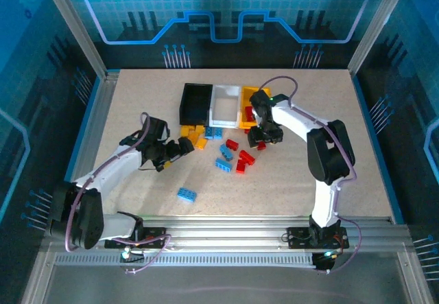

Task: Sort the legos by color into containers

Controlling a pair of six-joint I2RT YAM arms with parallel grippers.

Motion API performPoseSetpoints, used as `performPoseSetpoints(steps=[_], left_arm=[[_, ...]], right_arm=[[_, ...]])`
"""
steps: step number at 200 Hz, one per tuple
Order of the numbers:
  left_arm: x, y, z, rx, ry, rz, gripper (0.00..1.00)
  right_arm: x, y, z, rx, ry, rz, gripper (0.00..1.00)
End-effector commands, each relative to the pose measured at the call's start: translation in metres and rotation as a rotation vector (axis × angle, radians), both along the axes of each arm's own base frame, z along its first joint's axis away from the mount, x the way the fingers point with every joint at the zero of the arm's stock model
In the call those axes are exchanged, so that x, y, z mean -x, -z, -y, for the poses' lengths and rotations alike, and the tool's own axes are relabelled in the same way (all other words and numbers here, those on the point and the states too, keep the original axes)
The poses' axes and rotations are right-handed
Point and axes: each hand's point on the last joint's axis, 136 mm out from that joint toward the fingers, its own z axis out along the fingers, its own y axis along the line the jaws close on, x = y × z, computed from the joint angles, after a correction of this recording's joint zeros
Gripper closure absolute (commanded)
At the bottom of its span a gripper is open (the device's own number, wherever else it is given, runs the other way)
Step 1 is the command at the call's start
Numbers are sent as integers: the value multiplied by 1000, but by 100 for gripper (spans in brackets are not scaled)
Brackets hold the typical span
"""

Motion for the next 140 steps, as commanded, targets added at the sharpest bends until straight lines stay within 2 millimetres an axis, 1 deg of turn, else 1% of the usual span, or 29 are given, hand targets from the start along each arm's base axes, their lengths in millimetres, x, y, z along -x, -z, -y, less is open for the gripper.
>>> performPoseSetpoints(steps=[1,40,55,80,105,140], left_arm=[[-2,-7,7,17,30,2,1],[1,-5,5,11,26,-3,1],[2,-4,4,9,24,-6,1],[2,-2,5,10,24,-11,1],[-1,-1,6,13,24,-13,1],[-5,1,8,25,23,-18,1]], right_arm=[[-12,8,-5,4,-12,5,30],[-22,17,-7,7,-6,-9,34],[-24,19,-7,7,-7,-13,37],[-23,24,-6,9,-5,-25,44],[-20,24,-5,12,-3,-29,51],[-16,21,0,21,1,-27,56]])
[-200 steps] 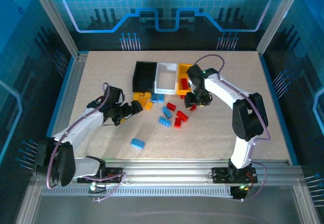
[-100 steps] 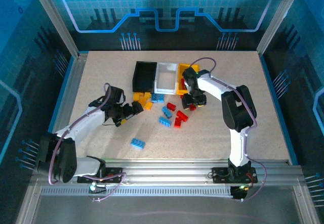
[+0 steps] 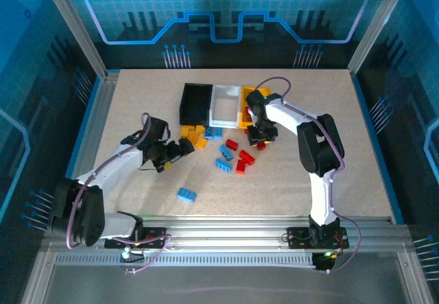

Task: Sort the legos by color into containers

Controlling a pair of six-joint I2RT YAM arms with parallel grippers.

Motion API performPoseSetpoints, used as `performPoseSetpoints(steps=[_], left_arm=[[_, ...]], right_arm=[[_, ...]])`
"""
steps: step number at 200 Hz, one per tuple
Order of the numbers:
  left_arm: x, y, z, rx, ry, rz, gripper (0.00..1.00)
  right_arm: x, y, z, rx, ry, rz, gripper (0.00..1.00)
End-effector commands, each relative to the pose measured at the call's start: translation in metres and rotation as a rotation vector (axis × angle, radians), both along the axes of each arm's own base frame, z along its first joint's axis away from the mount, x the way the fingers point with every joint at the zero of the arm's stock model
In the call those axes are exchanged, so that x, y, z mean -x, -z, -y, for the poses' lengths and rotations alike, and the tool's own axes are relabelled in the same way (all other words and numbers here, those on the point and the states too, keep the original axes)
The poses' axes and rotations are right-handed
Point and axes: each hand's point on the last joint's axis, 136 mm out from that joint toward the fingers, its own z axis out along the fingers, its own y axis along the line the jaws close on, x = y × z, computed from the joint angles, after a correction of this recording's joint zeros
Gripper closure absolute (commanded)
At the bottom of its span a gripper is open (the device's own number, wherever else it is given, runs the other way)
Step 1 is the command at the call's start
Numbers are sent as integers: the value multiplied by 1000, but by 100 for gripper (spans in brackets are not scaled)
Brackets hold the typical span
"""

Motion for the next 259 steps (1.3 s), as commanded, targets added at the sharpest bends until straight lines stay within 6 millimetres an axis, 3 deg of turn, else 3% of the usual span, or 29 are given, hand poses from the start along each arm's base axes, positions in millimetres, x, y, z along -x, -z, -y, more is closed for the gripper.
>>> performPoseSetpoints(steps=[1,31,79,125,157,190,224,259], left_arm=[[-6,-6,8,28,22,6,1],[-6,-5,9,36,18,7,1],[-8,-4,11,48,13,10,1],[-9,-5,13,54,20,16,1],[-12,-4,16,65,27,9,1],[-10,-5,16,61,43,-1,1],[-2,-5,12,31,76,-19,1],[11,-3,7,0,102,-52,1]], right_arm=[[3,-1,8,14,11,-10,56],[8,-11,10,8,22,9,65],[23,-32,18,-32,68,29,67],[28,-86,15,-139,117,104,67],[-2,-121,10,-240,180,176,67],[-49,-130,3,-285,215,200,67],[-91,-110,-4,-270,224,175,67],[-115,-79,-7,-268,258,133,66]])
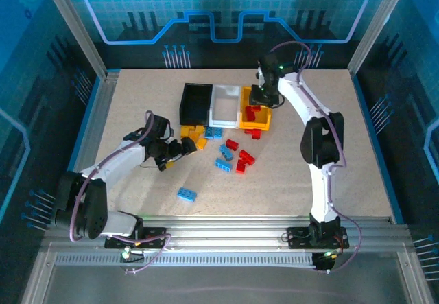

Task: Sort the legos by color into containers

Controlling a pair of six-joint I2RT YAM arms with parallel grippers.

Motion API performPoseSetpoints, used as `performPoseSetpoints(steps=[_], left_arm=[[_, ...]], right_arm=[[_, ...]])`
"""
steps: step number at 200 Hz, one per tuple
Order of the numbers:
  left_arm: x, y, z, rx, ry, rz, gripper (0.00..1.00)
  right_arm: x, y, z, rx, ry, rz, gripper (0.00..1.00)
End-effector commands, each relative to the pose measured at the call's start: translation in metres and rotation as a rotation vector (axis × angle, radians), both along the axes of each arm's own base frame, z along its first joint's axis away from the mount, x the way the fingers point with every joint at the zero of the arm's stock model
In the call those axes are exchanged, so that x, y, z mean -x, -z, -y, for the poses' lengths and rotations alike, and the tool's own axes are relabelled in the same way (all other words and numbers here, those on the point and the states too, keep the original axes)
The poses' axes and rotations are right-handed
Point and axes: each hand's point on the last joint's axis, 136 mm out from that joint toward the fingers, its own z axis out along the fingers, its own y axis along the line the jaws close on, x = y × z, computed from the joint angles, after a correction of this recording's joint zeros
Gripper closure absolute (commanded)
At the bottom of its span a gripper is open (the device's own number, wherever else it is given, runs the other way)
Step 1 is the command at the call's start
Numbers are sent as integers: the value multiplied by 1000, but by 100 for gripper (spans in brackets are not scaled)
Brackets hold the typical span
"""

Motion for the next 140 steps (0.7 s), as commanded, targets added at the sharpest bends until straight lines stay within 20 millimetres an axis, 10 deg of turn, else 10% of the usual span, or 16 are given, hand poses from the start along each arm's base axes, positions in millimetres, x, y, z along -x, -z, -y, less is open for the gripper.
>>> performPoseSetpoints(steps=[1,73,140], left_arm=[[14,-3,-1,-22,50,-33,1],[29,6,-5,-18,18,-73,1],[33,6,-1,-8,32,-100,1]], right_arm=[[-2,19,5,-11,36,-85,66],[-9,46,1,-22,46,-141,57],[12,-11,0,-37,9,-57,44]])
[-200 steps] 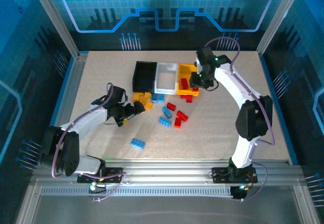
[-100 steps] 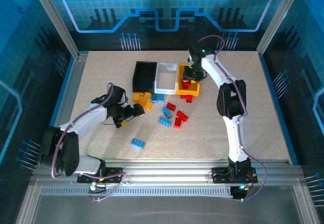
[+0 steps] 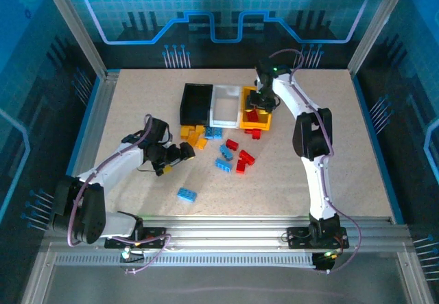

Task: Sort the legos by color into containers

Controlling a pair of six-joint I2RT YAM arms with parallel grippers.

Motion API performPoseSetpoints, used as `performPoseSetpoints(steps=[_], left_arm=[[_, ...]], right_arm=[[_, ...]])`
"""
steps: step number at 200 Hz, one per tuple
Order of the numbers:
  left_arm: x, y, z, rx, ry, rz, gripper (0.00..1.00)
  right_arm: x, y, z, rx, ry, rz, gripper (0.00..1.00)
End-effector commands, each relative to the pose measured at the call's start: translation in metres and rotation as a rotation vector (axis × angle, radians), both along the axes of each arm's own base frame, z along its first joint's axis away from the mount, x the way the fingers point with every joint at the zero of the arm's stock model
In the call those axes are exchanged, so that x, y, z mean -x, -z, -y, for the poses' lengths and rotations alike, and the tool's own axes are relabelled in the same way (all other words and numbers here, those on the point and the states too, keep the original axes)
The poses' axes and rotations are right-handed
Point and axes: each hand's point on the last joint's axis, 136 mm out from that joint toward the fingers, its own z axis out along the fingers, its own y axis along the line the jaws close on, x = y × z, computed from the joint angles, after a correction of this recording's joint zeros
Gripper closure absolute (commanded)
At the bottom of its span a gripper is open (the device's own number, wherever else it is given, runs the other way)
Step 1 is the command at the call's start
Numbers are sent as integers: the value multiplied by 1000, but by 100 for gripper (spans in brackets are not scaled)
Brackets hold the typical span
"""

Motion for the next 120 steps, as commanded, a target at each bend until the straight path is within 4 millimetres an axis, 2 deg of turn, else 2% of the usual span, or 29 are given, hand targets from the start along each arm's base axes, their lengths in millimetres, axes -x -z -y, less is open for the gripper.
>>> performPoseSetpoints(steps=[1,20,31,59,77,92,120], left_arm=[[13,2,3,7,21,-51,1],[22,3,3,-3,29,-77,1],[28,4,3,-6,28,-94,1],[49,7,-1,-38,-19,-170,1],[69,10,-4,-50,-63,-242,1],[83,11,-4,-50,-102,-300,1],[102,10,-2,-21,-183,-380,1]], right_arm=[[20,-55,0,-29,-22,61,44],[45,-67,-14,-34,-97,92,41],[66,-70,-23,-31,-163,101,40],[124,-59,-41,15,-308,71,38],[157,-45,-47,37,-349,34,37],[175,-38,-52,23,-351,11,37],[195,-29,-69,-43,-345,-13,37]])
